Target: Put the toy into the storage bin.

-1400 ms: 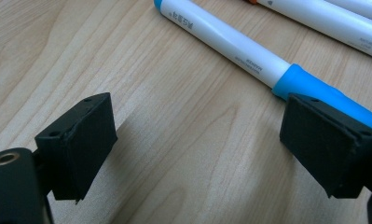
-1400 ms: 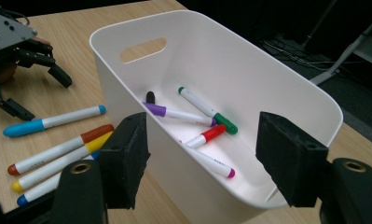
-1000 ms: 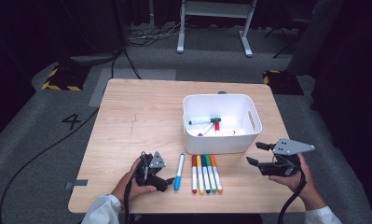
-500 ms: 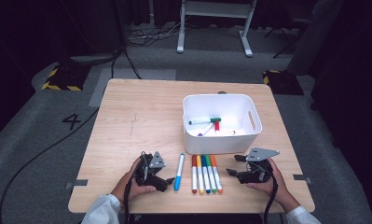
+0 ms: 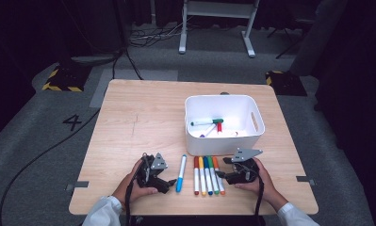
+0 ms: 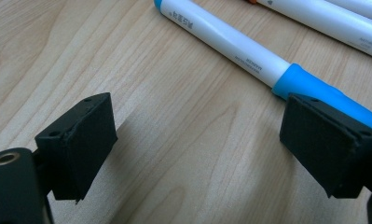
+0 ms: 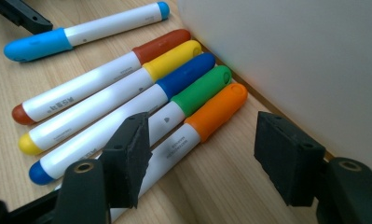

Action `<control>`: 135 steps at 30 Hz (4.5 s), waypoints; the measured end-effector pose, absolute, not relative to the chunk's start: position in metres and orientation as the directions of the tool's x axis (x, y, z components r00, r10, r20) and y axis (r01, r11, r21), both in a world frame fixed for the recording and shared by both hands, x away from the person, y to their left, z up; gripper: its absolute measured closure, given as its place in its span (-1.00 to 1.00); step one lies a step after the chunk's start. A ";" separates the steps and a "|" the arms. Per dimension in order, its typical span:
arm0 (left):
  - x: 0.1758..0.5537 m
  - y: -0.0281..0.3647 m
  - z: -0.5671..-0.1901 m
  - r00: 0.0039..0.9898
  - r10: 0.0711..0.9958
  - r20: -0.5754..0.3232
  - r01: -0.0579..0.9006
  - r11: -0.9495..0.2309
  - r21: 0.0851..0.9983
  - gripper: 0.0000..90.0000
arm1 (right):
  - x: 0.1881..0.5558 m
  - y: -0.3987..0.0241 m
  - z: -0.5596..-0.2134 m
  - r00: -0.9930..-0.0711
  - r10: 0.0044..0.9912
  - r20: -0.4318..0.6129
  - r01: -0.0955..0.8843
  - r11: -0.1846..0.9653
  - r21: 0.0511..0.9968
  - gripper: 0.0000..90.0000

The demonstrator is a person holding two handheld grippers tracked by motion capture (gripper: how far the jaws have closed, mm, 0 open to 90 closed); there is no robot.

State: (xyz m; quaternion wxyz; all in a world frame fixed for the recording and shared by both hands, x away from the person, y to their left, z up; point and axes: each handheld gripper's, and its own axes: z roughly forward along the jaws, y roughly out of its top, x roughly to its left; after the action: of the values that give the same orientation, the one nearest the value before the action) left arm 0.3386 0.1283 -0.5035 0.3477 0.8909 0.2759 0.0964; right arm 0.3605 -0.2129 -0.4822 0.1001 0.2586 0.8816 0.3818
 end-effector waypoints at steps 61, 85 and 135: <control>0.339 0.128 -0.504 0.828 0.560 -0.022 0.427 -0.604 0.673 -0.76 | 0.346 -0.312 -0.349 -0.834 0.531 -0.151 0.101 0.415 0.904 0.66; 0.339 0.128 -0.504 0.828 0.561 -0.021 0.427 -0.604 0.673 -0.77 | 0.418 -0.255 -0.303 -0.810 0.521 -0.270 0.050 0.520 0.853 0.66; 0.339 0.128 -0.504 0.827 0.561 -0.022 0.427 -0.604 0.673 -0.77 | 0.455 -0.200 -0.353 -0.901 0.416 -0.124 0.222 0.687 0.692 0.10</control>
State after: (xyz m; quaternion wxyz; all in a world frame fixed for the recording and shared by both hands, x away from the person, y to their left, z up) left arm 0.3389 0.1277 -0.5036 0.3477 0.8904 0.2775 0.0963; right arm 0.4548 -0.2004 -0.3534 0.1367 0.1758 0.9082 0.3544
